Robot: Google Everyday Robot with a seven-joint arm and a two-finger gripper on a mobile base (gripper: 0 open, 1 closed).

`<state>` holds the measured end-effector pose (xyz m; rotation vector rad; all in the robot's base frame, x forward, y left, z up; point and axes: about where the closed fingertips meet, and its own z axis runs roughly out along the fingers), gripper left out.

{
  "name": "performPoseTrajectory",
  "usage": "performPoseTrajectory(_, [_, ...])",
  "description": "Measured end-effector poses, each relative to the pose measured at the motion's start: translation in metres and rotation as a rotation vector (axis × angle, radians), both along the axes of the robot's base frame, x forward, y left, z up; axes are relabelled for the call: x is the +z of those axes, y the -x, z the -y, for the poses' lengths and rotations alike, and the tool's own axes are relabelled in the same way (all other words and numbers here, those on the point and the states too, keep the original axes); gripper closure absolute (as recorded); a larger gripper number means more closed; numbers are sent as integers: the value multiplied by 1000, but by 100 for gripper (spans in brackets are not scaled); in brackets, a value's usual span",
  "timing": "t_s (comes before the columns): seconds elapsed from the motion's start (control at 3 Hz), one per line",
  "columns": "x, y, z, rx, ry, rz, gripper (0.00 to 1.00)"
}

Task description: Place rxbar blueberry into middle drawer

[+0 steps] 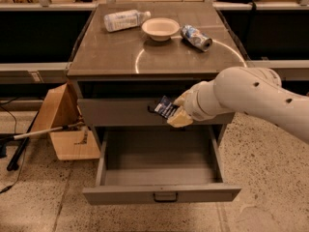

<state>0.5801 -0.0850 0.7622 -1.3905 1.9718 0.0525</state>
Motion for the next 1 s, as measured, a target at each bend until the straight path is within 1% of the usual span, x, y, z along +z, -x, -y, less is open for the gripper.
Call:
performPoseTrajectory(0.33, [-12,1,0,1,4,-13,100])
performPoseTrajectory(0.67, [-36,2,4,-5,6,-40,100])
performPoseTrajectory(1.0, [-70,7,12,-21,-4,-63,100])
